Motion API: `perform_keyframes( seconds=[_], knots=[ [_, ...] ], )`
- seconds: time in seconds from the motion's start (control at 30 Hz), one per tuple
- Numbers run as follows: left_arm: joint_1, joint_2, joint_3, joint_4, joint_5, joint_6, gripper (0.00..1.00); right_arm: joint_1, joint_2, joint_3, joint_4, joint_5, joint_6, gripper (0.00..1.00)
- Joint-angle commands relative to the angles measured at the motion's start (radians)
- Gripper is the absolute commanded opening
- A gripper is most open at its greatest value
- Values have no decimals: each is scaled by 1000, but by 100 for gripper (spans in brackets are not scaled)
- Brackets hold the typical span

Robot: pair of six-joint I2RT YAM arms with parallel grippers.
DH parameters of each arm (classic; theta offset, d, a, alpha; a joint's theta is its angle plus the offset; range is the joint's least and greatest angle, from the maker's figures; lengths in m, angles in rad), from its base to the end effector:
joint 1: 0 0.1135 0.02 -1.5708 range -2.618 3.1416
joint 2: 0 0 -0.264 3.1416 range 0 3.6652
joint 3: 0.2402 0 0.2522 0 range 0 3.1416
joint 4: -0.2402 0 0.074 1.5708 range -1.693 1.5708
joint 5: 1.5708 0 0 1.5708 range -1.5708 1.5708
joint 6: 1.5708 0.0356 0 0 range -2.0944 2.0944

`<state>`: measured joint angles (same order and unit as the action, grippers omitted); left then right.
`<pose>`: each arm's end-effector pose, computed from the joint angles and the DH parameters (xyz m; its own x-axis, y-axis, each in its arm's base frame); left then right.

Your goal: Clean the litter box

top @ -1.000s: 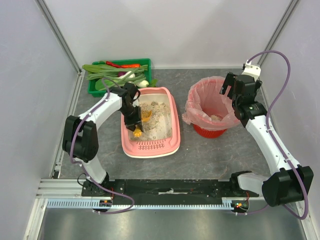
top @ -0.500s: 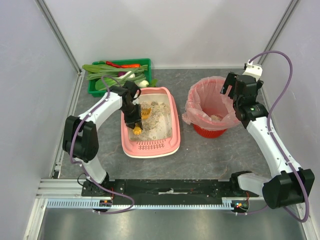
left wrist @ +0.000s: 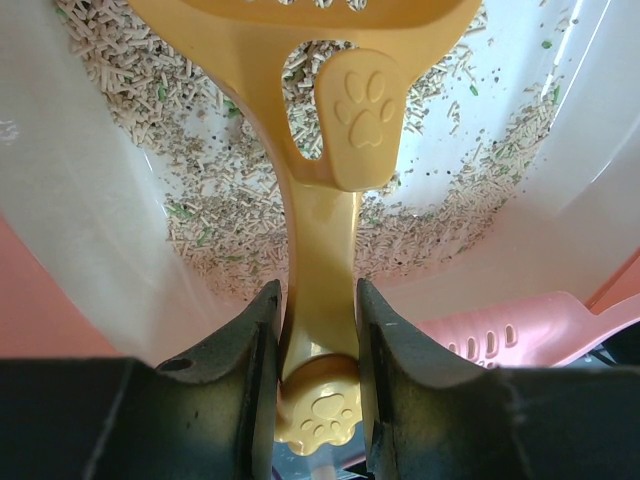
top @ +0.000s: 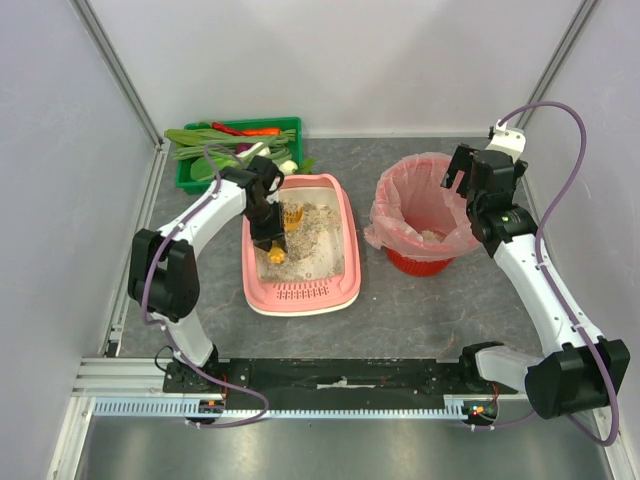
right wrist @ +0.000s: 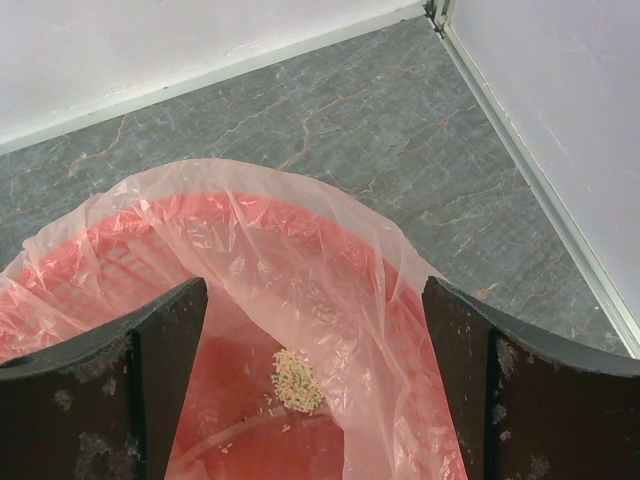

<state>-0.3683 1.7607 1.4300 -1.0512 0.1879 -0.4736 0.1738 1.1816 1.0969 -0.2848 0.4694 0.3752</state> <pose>0.3162 -0.1291 0.2429 -0.9917 -0.0975 -0.0834 -0.0740 0.9657 -0.2489 0.2663 0.0304 0.3586 -0.2352 0.2905 -0.9275 0.3734 0.9080 0.1897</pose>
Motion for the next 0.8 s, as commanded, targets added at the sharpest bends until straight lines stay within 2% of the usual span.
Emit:
perform_keyframes(
  seconds=[0.0,0.23,0.5,0.77],
  knots=[
    [-1,20,29,54,-7,24,2,-2,-19,26,35,8,-1,98],
    [-1,-15,-5,77,-11,43,2,-2,-14,27,33,6,-1,98],
    [-1,-119,-138,132,10,62,2,-2,1,40,33,-9,1,97],
    [-3,-175,-168,168,13,70,2,-2,6,49,35,-29,1,97]
  ],
)
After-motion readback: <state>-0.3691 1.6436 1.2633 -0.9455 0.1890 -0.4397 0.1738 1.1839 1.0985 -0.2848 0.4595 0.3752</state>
